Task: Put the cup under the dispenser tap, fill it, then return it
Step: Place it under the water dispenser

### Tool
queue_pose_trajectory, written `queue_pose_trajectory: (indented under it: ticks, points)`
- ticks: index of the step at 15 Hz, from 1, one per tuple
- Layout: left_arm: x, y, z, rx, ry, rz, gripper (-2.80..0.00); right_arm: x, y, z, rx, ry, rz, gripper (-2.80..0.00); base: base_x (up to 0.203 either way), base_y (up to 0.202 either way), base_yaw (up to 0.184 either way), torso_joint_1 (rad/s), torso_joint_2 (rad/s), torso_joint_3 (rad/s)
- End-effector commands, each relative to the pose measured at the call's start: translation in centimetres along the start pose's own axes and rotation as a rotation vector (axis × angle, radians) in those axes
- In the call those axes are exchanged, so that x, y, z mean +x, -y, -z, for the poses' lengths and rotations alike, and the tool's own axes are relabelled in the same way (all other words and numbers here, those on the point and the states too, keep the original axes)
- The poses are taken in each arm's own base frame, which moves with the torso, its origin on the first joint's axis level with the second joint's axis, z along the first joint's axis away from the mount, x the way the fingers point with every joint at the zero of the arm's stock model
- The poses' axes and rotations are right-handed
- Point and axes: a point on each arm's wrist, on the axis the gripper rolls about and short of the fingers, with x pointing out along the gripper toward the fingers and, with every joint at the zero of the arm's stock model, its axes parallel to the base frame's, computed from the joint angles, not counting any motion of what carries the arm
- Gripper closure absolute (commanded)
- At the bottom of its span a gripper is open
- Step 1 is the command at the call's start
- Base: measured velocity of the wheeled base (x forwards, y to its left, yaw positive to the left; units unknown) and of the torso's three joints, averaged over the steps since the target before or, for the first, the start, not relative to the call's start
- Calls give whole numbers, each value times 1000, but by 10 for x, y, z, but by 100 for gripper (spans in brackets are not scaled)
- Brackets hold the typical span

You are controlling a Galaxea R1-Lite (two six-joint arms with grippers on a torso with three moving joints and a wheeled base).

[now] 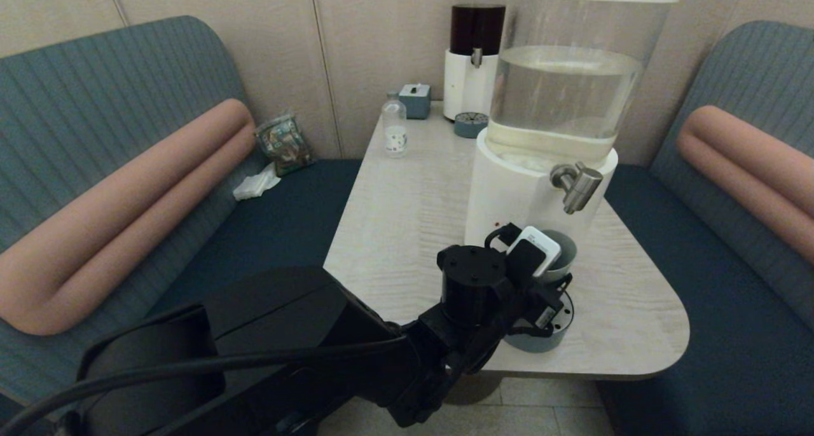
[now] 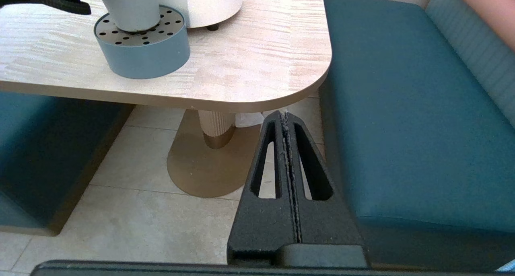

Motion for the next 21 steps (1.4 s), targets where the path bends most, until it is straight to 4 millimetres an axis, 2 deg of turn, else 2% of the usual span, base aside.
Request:
queue_pose_trajectory:
  ticks: [1, 9, 21]
  points:
    - [1, -2, -1, 3, 7, -7, 0, 0, 0, 0, -1, -1, 0, 0, 0, 0, 0, 0, 0, 0]
    - [5, -1, 5, 12, -16, -17, 0, 0, 0, 0, -1, -1, 0, 0, 0, 0, 0, 0, 0, 0]
    - [1, -4, -8, 5, 17, -32, 0, 0, 0, 0, -1, -1, 0, 0, 0, 0, 0, 0, 0, 0]
